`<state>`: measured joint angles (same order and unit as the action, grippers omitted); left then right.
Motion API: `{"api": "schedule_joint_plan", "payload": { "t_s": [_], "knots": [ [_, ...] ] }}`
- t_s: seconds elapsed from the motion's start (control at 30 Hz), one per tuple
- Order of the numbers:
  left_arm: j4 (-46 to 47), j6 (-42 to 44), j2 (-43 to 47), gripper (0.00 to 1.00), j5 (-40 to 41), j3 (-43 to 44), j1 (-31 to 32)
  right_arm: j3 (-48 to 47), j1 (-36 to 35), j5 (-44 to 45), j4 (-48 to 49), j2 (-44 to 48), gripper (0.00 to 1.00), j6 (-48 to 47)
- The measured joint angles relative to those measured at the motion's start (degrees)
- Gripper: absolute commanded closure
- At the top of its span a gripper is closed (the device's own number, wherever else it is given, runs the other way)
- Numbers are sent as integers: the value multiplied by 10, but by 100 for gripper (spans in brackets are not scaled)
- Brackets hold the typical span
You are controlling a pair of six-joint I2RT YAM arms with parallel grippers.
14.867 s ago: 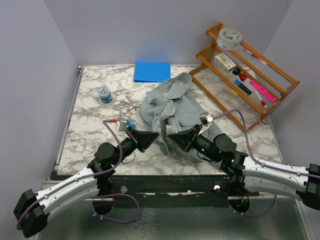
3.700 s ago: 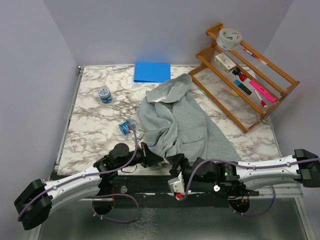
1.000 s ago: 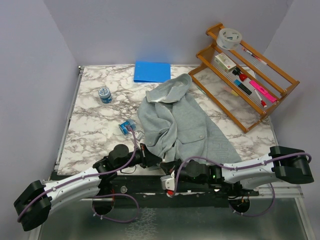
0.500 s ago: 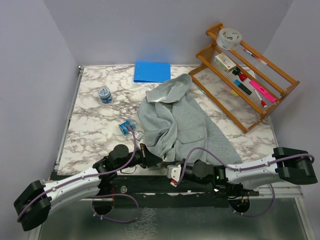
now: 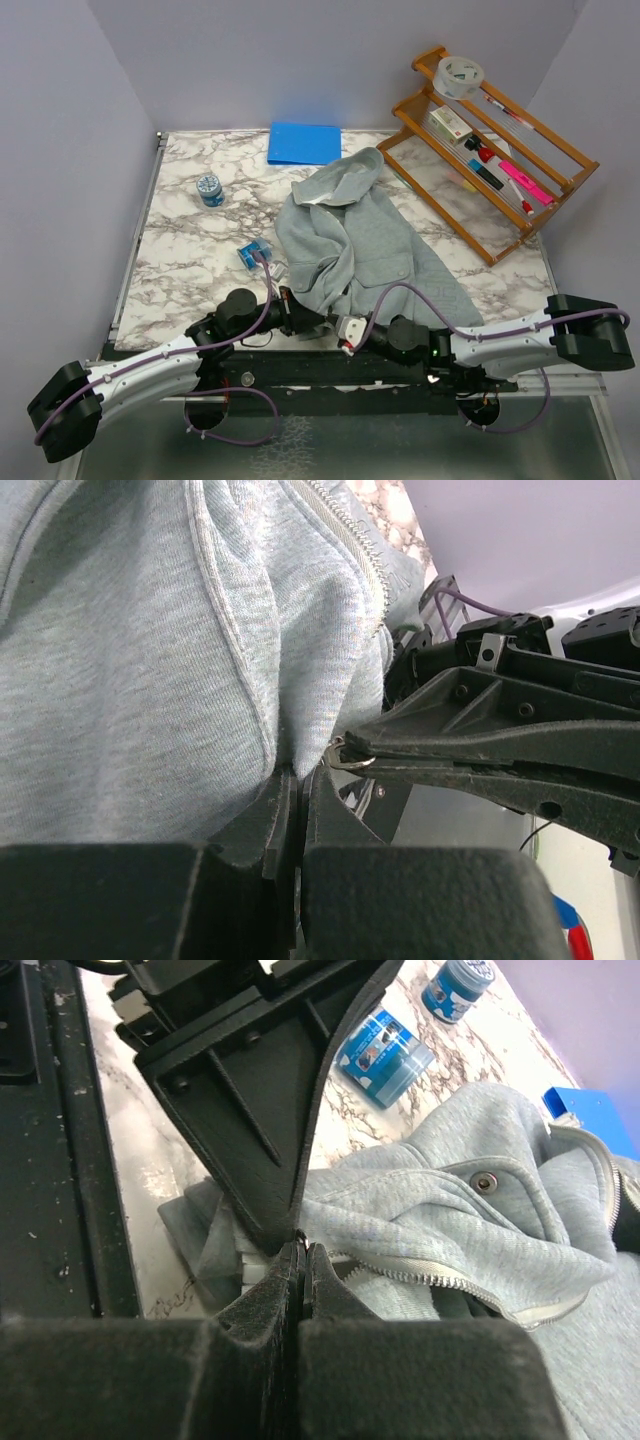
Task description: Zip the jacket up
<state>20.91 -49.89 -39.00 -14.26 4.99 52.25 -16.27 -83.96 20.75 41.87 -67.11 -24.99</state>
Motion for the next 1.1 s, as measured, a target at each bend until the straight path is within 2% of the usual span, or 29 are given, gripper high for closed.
{"api": "schedule_joint_plan", "payload": {
  "t_s": [0.9, 1.1],
  "knots": [
    [7, 12, -10, 100, -4, 2, 0, -49, 122, 38, 21, -35, 100, -37],
    [-19, 18, 9, 100, 1, 13, -1, -65, 160, 35, 22, -50, 99, -35]
  ]
}}
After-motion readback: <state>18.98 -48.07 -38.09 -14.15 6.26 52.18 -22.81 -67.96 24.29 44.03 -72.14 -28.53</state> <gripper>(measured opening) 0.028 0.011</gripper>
